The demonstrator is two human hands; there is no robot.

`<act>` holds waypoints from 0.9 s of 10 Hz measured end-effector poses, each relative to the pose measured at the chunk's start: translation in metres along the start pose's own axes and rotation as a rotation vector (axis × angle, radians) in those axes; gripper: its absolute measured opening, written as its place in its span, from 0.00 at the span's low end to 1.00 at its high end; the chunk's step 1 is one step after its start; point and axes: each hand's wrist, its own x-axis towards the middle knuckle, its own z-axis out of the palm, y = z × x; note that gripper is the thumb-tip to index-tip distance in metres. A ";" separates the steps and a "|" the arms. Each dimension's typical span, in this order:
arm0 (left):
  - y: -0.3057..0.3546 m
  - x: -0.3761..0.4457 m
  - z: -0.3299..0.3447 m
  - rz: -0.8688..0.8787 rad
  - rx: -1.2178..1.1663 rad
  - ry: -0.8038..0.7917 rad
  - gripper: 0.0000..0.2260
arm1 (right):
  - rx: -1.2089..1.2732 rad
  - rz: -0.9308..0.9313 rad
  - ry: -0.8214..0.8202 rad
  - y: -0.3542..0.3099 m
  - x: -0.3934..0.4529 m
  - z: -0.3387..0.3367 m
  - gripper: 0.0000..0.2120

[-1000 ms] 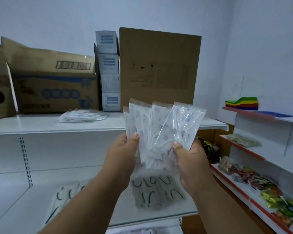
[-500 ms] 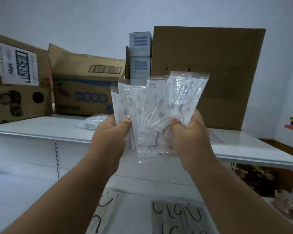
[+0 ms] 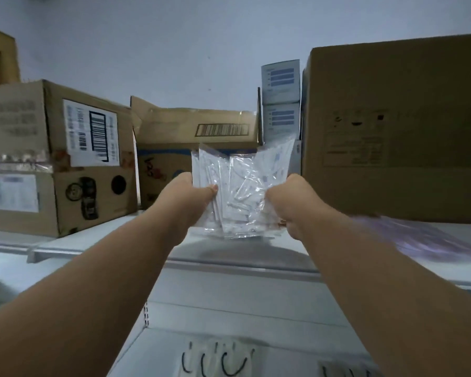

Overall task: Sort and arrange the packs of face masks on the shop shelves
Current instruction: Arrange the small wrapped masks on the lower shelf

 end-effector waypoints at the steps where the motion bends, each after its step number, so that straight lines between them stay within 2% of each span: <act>1: -0.025 0.032 -0.006 -0.019 0.053 -0.068 0.04 | -0.210 0.035 0.004 0.003 0.010 0.024 0.08; 2: -0.048 0.052 -0.002 0.027 0.198 -0.152 0.02 | -0.503 0.002 0.055 0.013 0.014 0.038 0.04; 3: -0.058 0.060 -0.002 0.139 0.433 -0.170 0.10 | -0.694 0.009 0.097 0.016 0.016 0.041 0.05; 5: -0.061 0.048 0.000 0.289 0.834 0.028 0.28 | -1.033 0.011 0.266 0.011 -0.002 0.039 0.35; 6: -0.049 0.040 -0.009 0.431 0.803 0.071 0.22 | -1.078 -0.156 0.292 0.003 -0.017 0.034 0.31; 7: -0.035 0.013 -0.017 0.536 0.733 0.037 0.16 | -1.009 -0.336 0.288 -0.008 -0.040 0.030 0.20; 8: -0.026 -0.030 -0.016 0.597 0.691 0.060 0.14 | -0.878 -0.459 0.275 -0.014 -0.071 0.022 0.14; 9: -0.030 -0.085 -0.008 0.617 0.570 0.171 0.12 | -0.761 -0.613 0.268 -0.004 -0.107 0.006 0.08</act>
